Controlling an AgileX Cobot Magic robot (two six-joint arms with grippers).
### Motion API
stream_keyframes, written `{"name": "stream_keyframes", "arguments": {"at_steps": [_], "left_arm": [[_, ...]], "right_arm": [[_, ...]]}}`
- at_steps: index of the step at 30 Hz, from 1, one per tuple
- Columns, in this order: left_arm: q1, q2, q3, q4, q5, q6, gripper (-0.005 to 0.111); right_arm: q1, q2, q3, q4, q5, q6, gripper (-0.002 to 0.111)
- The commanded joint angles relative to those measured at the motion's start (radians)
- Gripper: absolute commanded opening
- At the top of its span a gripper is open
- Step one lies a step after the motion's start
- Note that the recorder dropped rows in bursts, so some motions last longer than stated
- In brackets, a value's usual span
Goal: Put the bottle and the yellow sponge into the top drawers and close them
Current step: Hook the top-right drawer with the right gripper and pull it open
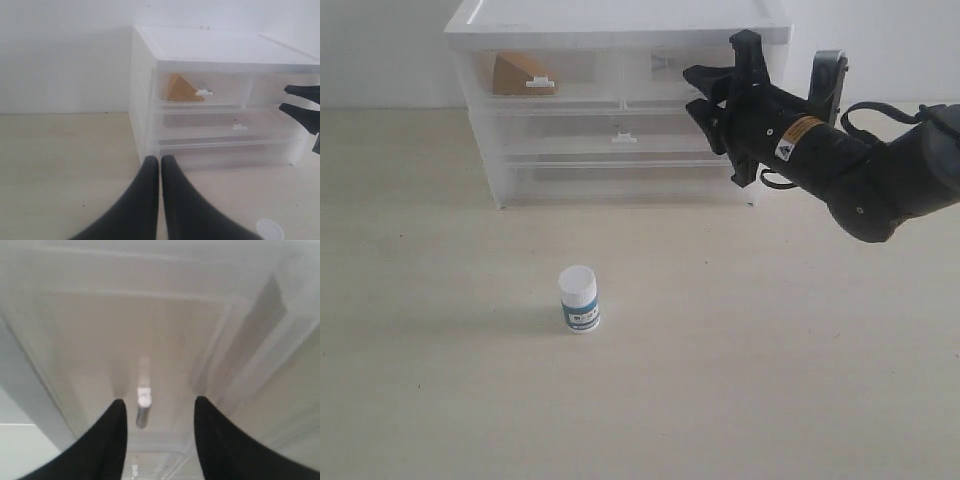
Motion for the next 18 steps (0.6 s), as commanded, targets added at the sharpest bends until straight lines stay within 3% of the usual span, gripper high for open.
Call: {"name": "stream_keyframes", "arguments": {"at_steps": [1,7,9,18], "left_arm": [[-0.006,-0.001,0.004,0.003,-0.001,-0.003,0.004],[-0.006,-0.001,0.004,0.008,-0.001,-0.003,0.004],[-0.006,-0.001,0.004,0.008,-0.001,-0.003,0.004],[-0.006,-0.001,0.004,0.008,-0.006,-0.003,0.004]], "right_arm": [[-0.010,0.002,-0.021,0.054,-0.107,-0.091,0.001],[-0.010,0.002,-0.019,-0.104,-0.130,-0.084,0.000],[0.001,-0.005,0.035,-0.134,-0.244,-0.063,0.000],[0.015,-0.181,0.416,-0.152,-0.244,-0.258,0.000]]}}
